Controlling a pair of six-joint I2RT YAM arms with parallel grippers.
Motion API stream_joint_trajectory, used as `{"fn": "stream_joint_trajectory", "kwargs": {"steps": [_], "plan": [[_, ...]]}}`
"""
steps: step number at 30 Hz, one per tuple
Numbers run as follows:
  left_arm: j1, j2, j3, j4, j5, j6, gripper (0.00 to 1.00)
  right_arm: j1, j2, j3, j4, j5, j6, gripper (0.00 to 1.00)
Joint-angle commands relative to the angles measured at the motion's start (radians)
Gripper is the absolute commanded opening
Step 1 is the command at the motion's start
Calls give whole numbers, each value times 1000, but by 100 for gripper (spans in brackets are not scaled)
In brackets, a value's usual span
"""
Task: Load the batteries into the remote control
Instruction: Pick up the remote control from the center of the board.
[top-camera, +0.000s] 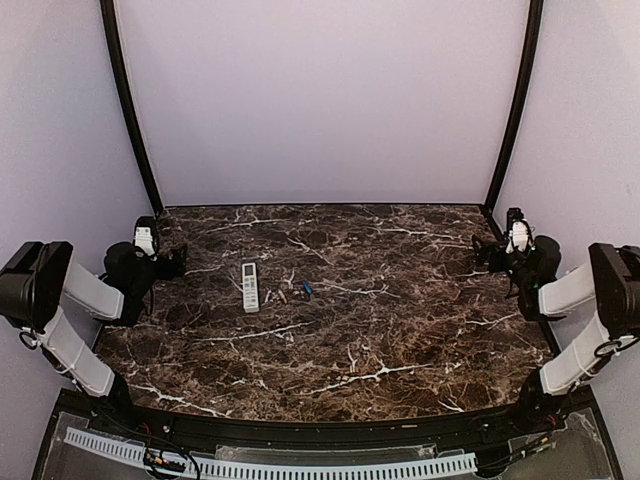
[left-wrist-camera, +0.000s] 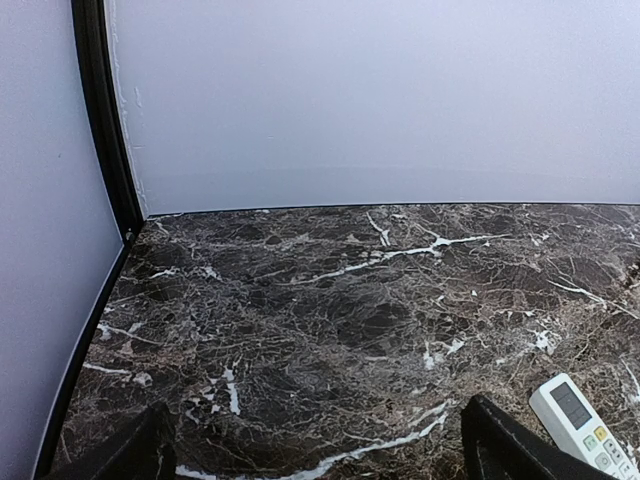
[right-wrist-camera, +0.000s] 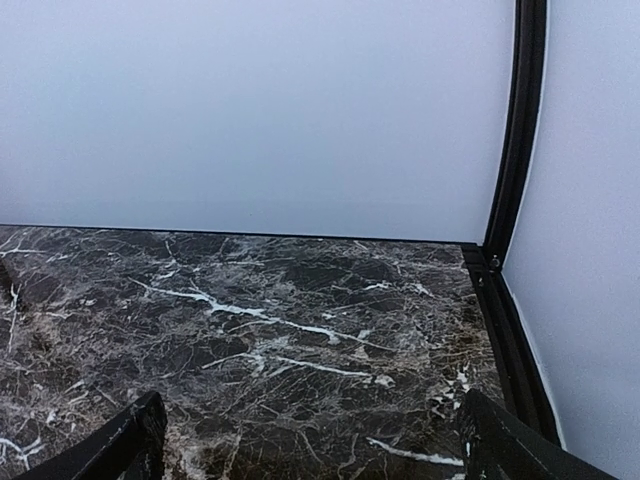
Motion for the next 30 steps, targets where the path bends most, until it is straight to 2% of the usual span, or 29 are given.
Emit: {"fn": "stream_joint_trajectory", "kwargs": {"steps": [1,3,5,6,8,10,11,13,14,17,20,22,26,30], "plan": [[7,2,12,21,15,11,99,4,-118,80,-175,31,12,99],[7,3,12,19,16,11,99,4,-161,129,-288,0,13,99],[7,-1,17,11,-6,-4,99,1,-199,177,-371,8,96,99],[7,-9,21,3,-72,-20,99,-1,-213,193,-386,-20,135,99],[7,-100,65,-126,-222,-72,99,-2,-225,223,-376,-131,194,99],[7,-172,129,-302,-310,-108,99,6,-210,261,-374,-227,273,99],[7,-196,148,-374,-325,-131,99,17,-195,291,-393,-269,299,99],[5,-259,182,-419,-277,-171,99,56,-160,363,-478,-280,311,99],[-8,-285,219,-448,-237,-193,99,86,-141,403,-537,-263,296,99],[-116,-285,338,-743,-250,-285,99,208,-93,519,-726,-134,262,99],[-286,-222,443,-971,-273,-327,98,329,-46,629,-940,105,255,99],[-359,-161,487,-1071,-269,-380,98,394,-1,707,-1079,225,263,99],[-451,-1,551,-1193,-242,-465,99,482,87,822,-1249,286,290,99],[-503,135,639,-1250,-252,-451,99,574,141,855,-1289,380,291,99]]}}
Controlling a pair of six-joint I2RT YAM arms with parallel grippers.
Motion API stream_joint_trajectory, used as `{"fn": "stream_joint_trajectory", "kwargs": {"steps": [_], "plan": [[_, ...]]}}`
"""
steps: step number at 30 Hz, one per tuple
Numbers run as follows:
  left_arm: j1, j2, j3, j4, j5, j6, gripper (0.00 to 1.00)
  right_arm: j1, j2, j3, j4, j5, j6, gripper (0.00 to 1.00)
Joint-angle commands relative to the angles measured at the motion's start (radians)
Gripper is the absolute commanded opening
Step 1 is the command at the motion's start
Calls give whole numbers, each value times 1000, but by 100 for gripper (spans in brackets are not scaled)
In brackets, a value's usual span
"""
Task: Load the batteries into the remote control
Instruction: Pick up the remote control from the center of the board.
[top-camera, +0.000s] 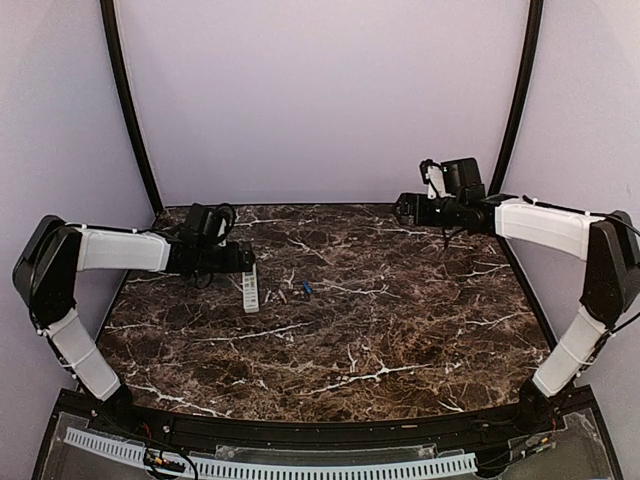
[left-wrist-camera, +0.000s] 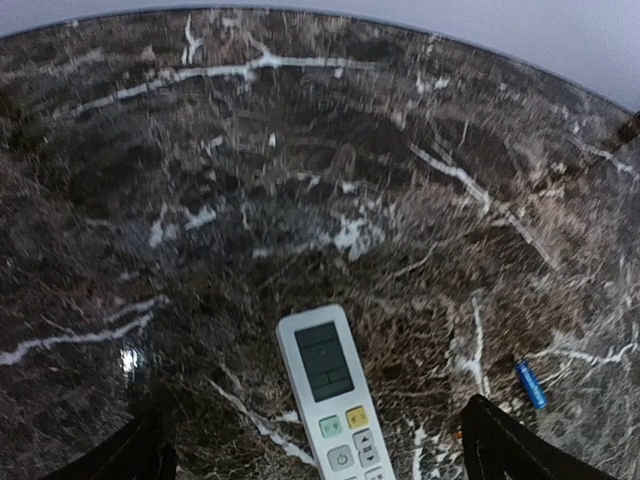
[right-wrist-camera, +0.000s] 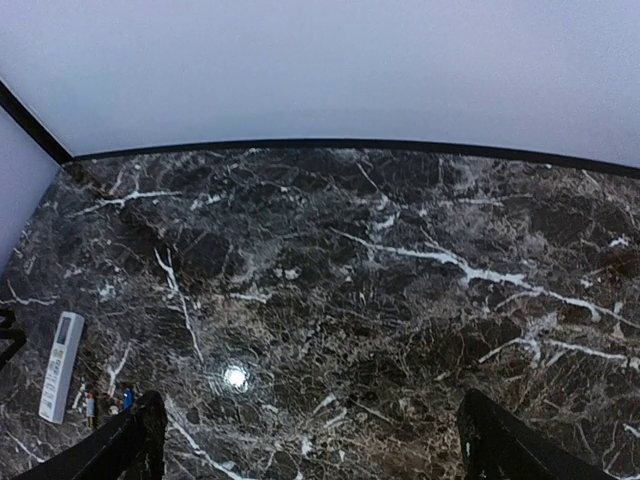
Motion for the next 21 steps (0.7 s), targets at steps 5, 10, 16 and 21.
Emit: {"fn": "stream_joint_trajectory", "kwargs": {"steps": [5,10,16,21], "plan": [[-41,223,167,-225,13,-47,99,159,121,91,-202,172,4,99],[-97,274,209,-262,-19,-11,99,213,182,128,-238,210,-38,99],[-110,316,249,-382,-60,-59,79,223,199,150,-253,211,-41,99],[-110,327,244,-382,-27,-73,66,224,201,150,-248,211,-47,99]]}}
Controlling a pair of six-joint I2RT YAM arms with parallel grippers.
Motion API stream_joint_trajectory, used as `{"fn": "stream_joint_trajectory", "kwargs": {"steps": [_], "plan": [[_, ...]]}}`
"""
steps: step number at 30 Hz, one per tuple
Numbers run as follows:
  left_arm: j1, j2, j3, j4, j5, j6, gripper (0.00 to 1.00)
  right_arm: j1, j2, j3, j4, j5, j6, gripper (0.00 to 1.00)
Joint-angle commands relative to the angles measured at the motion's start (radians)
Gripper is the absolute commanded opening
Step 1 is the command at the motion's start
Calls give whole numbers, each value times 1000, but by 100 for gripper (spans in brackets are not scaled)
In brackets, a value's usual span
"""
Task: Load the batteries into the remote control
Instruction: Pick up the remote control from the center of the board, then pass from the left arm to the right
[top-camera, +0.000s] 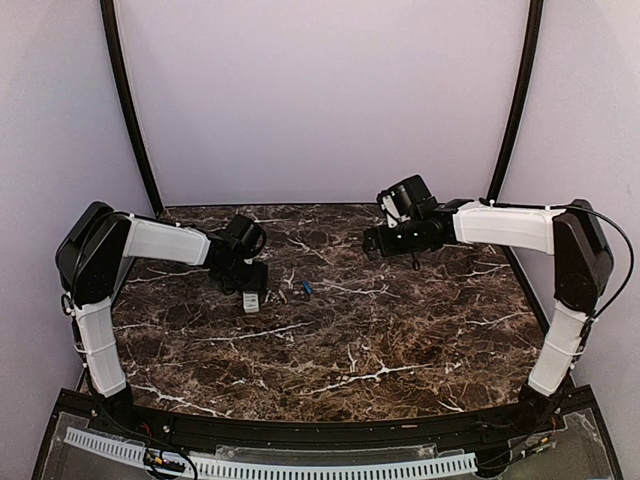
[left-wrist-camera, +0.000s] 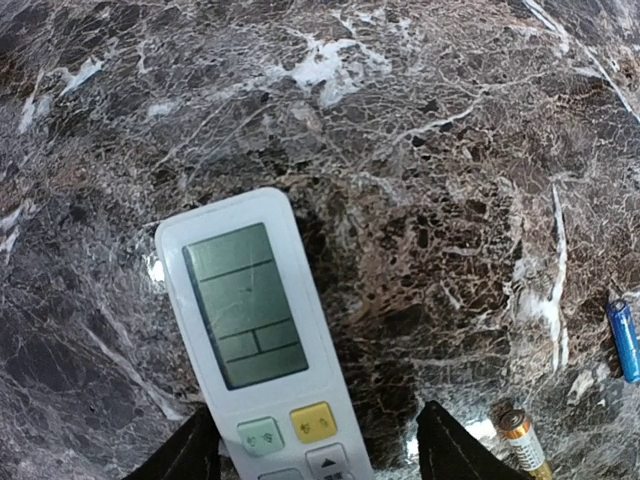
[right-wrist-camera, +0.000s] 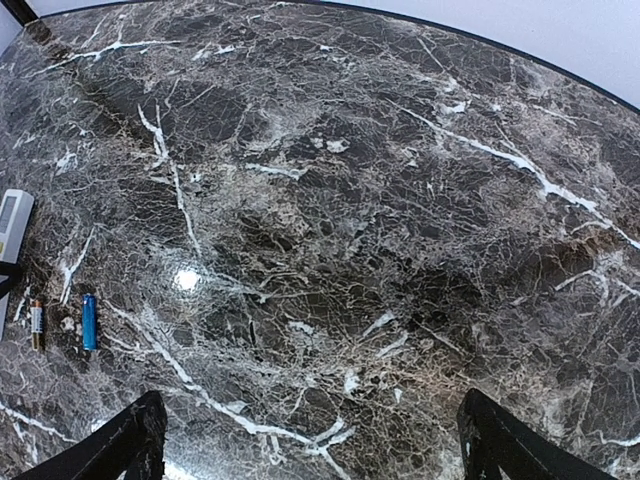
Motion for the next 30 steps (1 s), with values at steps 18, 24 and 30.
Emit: {"fn": "stream_joint_trajectory", "kwargs": {"steps": [18,24,30], "plan": [[-47,-501,-215,465,7,112,0,4,-220,-4,153,-180,-213,99],[-143,-682,-295,900,295,349,0,7,-384,-71,481,-836,-300,98],[-221,-673,-287,1199,600,337,0,96,-330,21,618,-1083,-253,95]]}}
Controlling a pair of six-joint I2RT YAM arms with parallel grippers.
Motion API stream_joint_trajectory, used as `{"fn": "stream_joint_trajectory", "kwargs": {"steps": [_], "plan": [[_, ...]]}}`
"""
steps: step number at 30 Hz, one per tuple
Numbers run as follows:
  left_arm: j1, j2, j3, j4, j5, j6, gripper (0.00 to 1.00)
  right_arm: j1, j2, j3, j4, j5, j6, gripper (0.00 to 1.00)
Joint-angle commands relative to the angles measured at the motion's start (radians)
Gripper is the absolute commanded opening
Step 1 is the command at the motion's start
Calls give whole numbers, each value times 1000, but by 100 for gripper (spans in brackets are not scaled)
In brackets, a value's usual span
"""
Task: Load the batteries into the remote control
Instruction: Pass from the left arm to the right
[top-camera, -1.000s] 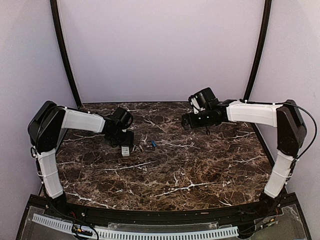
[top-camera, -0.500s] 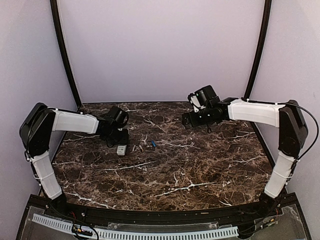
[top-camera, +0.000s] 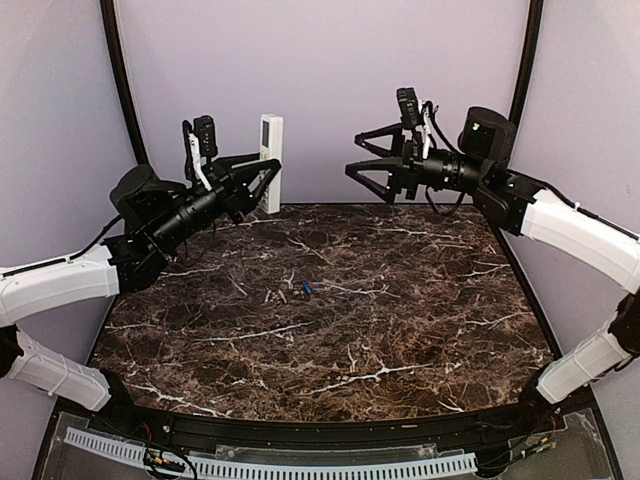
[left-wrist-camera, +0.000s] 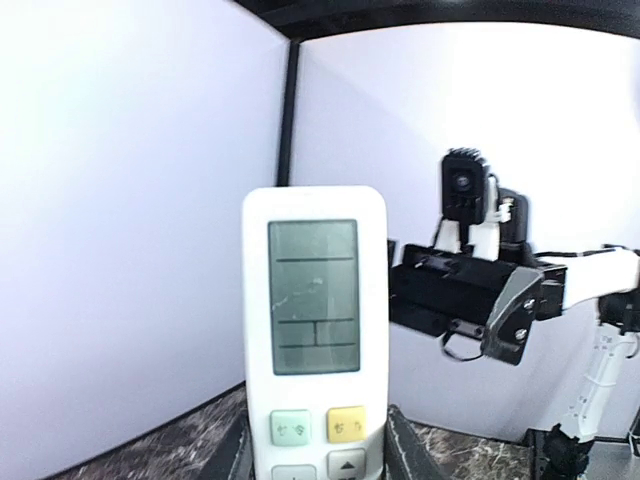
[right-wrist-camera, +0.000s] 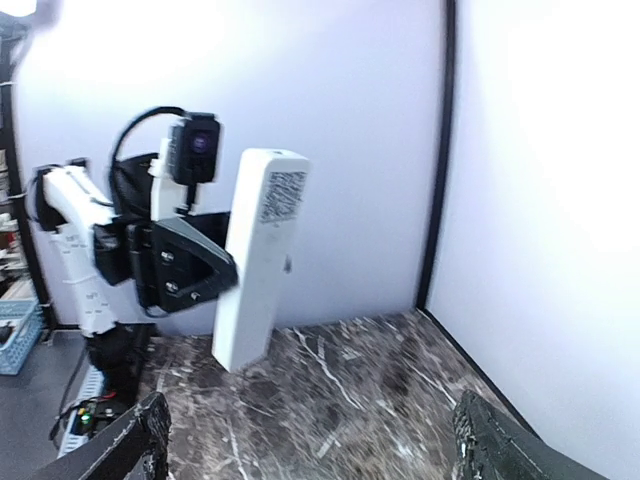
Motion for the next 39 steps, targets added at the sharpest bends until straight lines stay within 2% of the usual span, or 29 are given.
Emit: {"fn": "stream_joint_trajectory", "kwargs": {"steps": [1,6,11,16,21,26,28,29,30,31,33,36,39], "plan": [[-43,36,-12,275,279,33,0,81,78,56,113,-287,-15,95],[-66,96,-12,446,367,-65,0,140,120,60,191,-340,-15,93],[-86,128,-13,485,385,-81,0,180,192,112,163,-337,4,81],[-96,135,-11,498,381,-82,0,188,215,99,205,-337,35,62],[-108,139,-8,480,375,-63,0,192,232,129,136,-348,9,31],[-112,131,-32,491,310,-73,0,192,203,128,75,-332,-62,0],[-112,120,-39,463,283,-68,21,192,181,134,6,-289,-124,0],[-112,116,-45,436,279,-56,51,192,168,139,-37,-257,-163,0],[-112,98,-49,419,277,-47,62,192,154,146,-92,-219,-212,0],[-112,87,-56,377,283,-21,77,192,140,152,-149,-164,-262,0],[-112,44,-64,291,283,28,87,192,112,162,-270,-59,-361,0],[-111,-35,-62,96,265,106,92,192,74,170,-400,112,-486,0],[-112,-86,-39,-58,225,163,93,200,51,167,-468,301,-577,0]]}}
